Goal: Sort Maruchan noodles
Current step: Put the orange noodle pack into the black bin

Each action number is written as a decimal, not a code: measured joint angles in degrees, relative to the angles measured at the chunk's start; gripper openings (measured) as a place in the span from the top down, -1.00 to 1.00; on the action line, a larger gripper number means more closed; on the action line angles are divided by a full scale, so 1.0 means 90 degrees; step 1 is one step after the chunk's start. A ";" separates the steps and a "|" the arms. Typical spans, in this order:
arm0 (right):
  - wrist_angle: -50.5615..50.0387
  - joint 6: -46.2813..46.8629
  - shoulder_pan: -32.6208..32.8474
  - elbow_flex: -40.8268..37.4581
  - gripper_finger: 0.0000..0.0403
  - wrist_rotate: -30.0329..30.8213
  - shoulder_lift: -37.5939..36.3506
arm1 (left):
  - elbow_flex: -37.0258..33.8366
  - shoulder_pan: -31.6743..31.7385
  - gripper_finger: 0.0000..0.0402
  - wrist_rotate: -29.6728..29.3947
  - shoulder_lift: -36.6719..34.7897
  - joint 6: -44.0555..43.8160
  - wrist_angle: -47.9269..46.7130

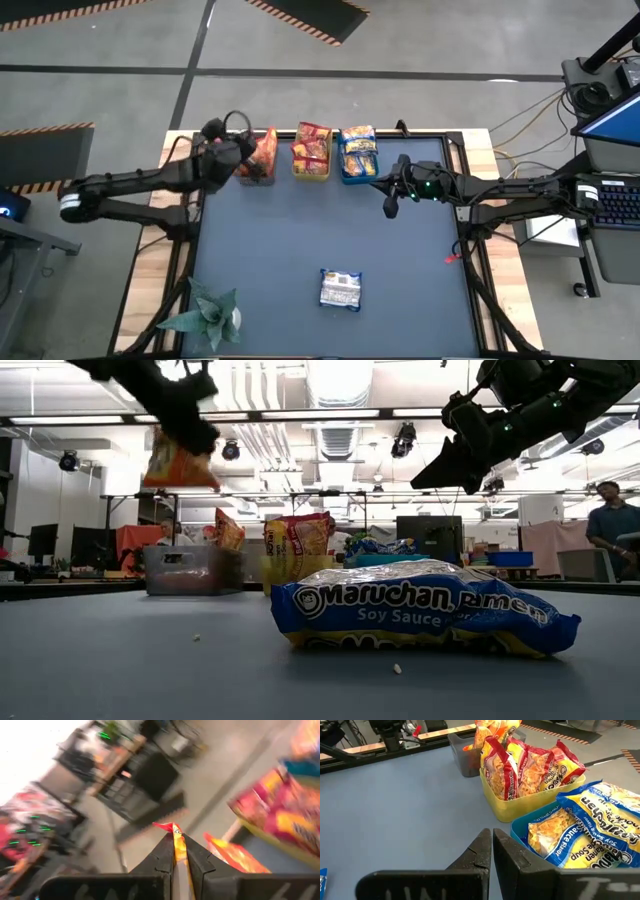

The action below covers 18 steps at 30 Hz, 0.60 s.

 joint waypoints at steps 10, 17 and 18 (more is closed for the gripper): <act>-0.0002 0.0010 0.0000 0.0000 0.96 0.0002 0.0000 | 0.0000 0.2730 1.00 0.3631 0.0573 0.0397 -0.0771; -0.0002 0.0000 0.0000 0.0000 0.96 0.0002 0.0000 | 0.0000 0.3386 1.00 0.4178 0.1016 0.0456 -0.0338; -0.0002 0.0000 0.0000 0.0000 0.96 0.0005 0.0000 | 0.0000 0.3404 1.00 0.4188 0.1106 0.0511 -0.0304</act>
